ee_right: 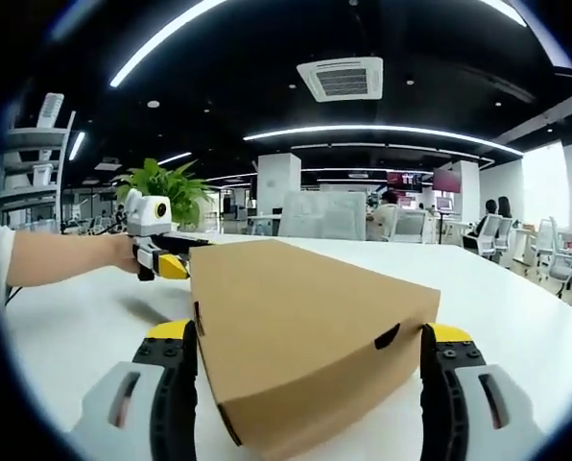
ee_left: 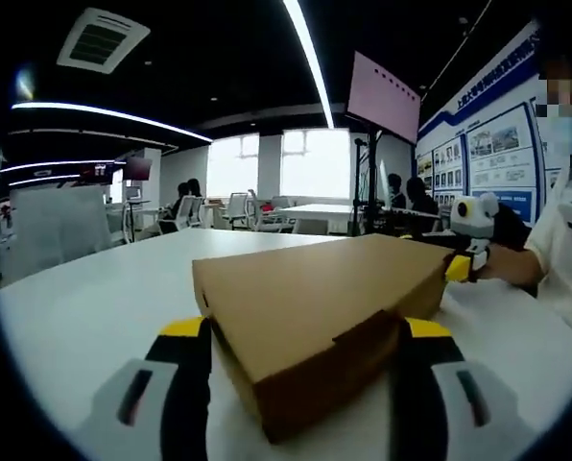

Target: Operate the shoe box by opening the lid, removing the specified soft item, and placing it in the target area until the item is outside and the box remains undamaged.

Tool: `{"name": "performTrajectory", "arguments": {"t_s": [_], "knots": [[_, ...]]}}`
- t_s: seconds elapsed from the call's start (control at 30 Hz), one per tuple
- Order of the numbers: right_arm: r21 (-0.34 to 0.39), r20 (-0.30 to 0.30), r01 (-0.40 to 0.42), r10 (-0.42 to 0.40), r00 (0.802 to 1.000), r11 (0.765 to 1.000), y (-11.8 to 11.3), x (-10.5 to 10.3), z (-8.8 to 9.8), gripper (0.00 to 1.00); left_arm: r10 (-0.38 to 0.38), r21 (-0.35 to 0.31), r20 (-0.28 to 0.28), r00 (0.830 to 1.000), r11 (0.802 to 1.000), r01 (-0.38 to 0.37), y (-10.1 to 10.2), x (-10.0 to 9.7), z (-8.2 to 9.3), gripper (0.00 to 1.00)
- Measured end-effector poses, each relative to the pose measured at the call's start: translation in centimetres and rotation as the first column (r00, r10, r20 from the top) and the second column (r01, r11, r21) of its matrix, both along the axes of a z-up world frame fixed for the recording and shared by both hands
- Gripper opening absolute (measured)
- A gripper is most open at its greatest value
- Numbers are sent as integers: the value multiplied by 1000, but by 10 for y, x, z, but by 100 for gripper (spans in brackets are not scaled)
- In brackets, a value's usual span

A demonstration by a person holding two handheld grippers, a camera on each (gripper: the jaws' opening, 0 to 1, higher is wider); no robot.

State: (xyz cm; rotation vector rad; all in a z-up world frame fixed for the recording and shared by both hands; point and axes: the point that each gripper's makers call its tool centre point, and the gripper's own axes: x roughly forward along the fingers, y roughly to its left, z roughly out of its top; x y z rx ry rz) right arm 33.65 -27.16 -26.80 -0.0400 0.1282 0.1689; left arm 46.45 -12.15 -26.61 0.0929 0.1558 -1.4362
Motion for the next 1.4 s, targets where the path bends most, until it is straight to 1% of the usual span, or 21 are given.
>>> {"name": "performTrajectory", "arguments": {"t_s": [0.2,0.3,0.37,0.4,0.47,0.7,0.97,1.07,1.3,1.4], "knots": [[0,-13,2,-2,1000,1000,-1,0,0,100,1,-18,0,1000,1000,-1,1,-2,1,81],[5,-15,-2,3,1000,1000,-1,-2,1,97,6,-22,-2,1000,1000,-6,2,-5,1,80],[22,-12,-28,28,1000,999,-2,-4,2,96,10,-34,-14,1000,999,-11,4,-9,1,78],[23,-10,-33,34,999,999,-4,-5,1,96,9,-58,-38,999,998,-12,5,-11,3,77],[16,-7,-35,35,999,999,-2,-4,1,96,19,-54,-22,1000,998,-20,5,-13,2,78],[20,-20,-41,41,999,999,-2,-6,1,94,41,-47,-27,999,998,-43,6,-18,2,78],[16,-18,-58,58,998,998,-1,-11,2,93,60,-37,-27,998,997,-61,8,-25,2,78],[14,-30,-68,68,997,998,-1,-15,1,93,64,-26,-29,998,998,-65,9,-29,2,77],[16,-13,-77,77,997,997,1,-25,2,92,74,-38,-30,997,996,-76,12,-38,2,77],[15,-18,-80,80,997,997,1,-30,2,92,77,-24,-32,997,997,-77,12,-45,3,77]]}}
